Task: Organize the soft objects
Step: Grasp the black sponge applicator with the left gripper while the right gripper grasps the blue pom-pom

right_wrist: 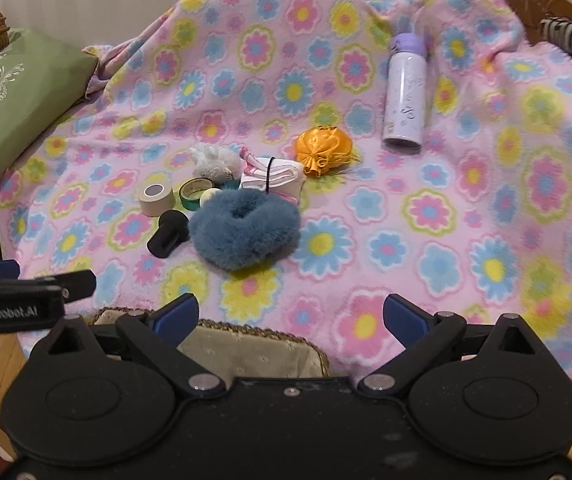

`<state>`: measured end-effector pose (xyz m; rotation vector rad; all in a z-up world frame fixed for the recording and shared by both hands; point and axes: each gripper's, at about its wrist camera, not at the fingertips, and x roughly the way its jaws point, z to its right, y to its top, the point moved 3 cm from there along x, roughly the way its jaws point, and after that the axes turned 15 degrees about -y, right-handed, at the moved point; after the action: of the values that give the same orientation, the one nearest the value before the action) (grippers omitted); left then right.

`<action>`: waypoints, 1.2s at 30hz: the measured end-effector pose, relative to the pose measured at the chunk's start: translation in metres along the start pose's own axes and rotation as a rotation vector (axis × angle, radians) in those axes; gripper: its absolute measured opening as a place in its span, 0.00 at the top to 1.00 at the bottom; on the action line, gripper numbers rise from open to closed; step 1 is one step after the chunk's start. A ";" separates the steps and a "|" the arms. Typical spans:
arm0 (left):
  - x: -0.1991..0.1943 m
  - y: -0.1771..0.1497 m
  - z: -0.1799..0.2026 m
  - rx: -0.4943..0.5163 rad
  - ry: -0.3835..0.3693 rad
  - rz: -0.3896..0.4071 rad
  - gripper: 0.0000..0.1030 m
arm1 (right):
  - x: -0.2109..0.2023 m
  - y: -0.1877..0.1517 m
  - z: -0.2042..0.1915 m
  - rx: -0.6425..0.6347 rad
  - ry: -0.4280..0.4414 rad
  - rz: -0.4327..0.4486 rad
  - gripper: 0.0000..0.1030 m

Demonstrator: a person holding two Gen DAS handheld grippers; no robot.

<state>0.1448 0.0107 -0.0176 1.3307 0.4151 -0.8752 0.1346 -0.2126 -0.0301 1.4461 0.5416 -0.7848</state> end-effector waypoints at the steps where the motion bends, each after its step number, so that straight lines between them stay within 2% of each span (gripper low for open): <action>1: 0.003 0.001 -0.001 0.001 -0.002 -0.006 0.04 | 0.004 0.003 -0.002 -0.003 0.006 -0.004 0.05; 14: 0.063 0.025 -0.017 0.014 0.000 -0.097 0.04 | 0.073 0.037 -0.033 -0.030 0.037 -0.094 0.07; 22: 0.105 0.036 -0.022 0.034 -0.017 -0.173 0.04 | 0.101 0.051 -0.033 -0.003 0.033 -0.139 0.07; 28: 0.115 0.043 -0.044 -0.006 0.016 -0.186 0.04 | 0.111 0.050 -0.039 -0.004 0.052 -0.168 0.07; 36: 0.118 0.051 -0.082 -0.071 0.087 -0.171 0.04 | 0.122 0.050 -0.068 -0.070 0.078 -0.170 0.07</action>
<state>0.2749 0.0517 -0.0867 1.2846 0.6298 -0.9375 0.2601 -0.1655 -0.0937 1.3832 0.7522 -0.8371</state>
